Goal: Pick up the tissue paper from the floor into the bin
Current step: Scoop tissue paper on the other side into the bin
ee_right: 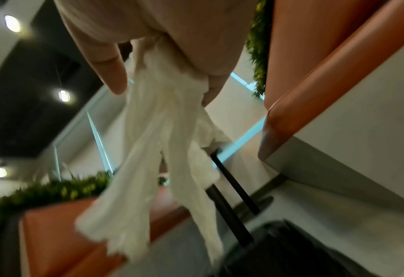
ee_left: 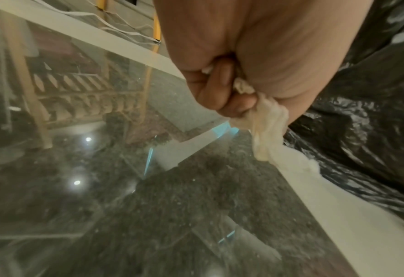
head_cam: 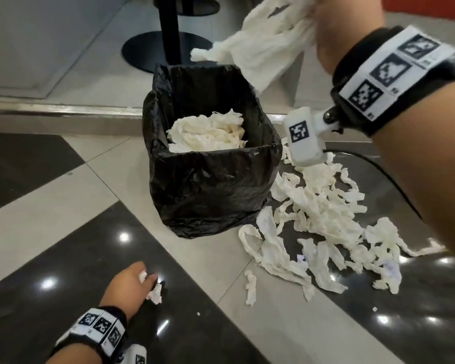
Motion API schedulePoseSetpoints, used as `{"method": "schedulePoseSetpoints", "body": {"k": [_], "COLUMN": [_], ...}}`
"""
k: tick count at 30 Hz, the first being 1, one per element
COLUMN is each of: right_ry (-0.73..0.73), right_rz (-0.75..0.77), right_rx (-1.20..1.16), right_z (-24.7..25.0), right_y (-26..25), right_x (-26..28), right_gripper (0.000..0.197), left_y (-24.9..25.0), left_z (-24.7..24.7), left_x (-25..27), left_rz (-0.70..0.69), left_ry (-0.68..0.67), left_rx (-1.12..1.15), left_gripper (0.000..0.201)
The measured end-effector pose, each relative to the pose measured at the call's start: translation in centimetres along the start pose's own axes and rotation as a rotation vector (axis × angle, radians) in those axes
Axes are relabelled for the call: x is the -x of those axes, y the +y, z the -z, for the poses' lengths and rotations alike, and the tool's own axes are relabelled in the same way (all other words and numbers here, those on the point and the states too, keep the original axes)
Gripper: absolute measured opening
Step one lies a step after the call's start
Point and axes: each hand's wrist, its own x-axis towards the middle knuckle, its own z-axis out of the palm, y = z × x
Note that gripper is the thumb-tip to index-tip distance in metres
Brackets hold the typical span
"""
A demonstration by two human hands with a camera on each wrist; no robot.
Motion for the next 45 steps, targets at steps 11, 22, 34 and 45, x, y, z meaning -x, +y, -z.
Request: {"method": "schedulePoseSetpoints", "body": {"k": [11, 22, 34, 45], "right_ry": [-0.503, -0.559, -0.86, -1.421], "right_rz": [0.305, 0.087, 0.178, 0.611], "right_rx": [0.588, 0.594, 0.784, 1.115], "right_z": [-2.6, 7.4, 7.7, -1.7], "right_y": [6.1, 15.0, 28.6, 34.4], "right_x": [3.3, 4.7, 6.5, 13.4], "right_gripper": [0.066, 0.033, 0.033, 0.052], "left_y": [2.0, 19.6, 33.8, 24.7], "left_z": [6.9, 24.1, 15.3, 10.2], "left_x": [-5.1, -4.6, -7.9, 1.6], "left_rz": [0.202, -0.341, -0.34, -0.663], "left_ry": [0.169, -0.299, 0.083, 0.135], "left_rx": [0.924, 1.102, -0.029, -0.216], "left_gripper": [0.027, 0.044, 0.071, 0.014]}}
